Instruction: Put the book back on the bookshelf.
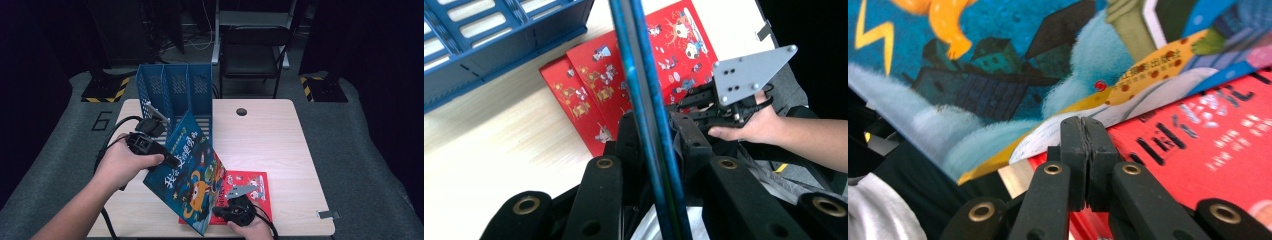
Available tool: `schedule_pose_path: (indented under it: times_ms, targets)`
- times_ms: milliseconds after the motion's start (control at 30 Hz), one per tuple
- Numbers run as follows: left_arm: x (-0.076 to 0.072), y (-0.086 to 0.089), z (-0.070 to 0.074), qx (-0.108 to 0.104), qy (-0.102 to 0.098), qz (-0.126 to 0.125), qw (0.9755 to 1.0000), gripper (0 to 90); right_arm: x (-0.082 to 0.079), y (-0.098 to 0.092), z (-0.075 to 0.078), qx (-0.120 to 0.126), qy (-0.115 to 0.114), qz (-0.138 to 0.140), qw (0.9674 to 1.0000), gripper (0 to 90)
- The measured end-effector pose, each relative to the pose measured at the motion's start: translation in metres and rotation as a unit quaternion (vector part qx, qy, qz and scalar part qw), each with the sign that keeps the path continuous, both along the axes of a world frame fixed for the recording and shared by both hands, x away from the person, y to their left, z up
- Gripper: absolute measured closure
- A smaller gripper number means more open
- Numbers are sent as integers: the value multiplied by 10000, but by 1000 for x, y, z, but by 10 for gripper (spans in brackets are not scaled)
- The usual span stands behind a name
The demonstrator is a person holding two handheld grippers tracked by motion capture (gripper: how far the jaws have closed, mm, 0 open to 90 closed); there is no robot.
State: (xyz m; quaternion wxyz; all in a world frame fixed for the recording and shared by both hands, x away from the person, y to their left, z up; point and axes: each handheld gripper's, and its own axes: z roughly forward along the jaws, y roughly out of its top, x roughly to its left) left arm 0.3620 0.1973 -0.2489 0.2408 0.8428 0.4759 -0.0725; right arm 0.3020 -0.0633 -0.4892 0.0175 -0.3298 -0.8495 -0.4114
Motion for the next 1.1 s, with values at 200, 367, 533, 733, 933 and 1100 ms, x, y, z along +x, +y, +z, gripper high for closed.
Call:
schedule_pose_path:
  times_ms: [200,367,533,733,933,1100]
  targets:
    - [0,-3,3,49,-102,-113,9999,770,0,5,-1,25,80,101,9999,888]
    - [0,-7,6,218,-145,-172,9995,772,0,9,-1,53,56,126,9999,884]
    - [2,-10,10,368,-149,-278,9988,774,1,14,-1,9,-144,175,9997,884]
    - [4,-11,12,427,-179,-345,9983,780,2,18,-1,25,-142,184,9997,883]
    - [6,-11,12,456,-148,-326,9983,788,3,19,-1,55,-137,162,9998,882]
    - [8,-12,14,431,-123,-260,9987,803,5,22,-2,44,-147,138,9998,882]
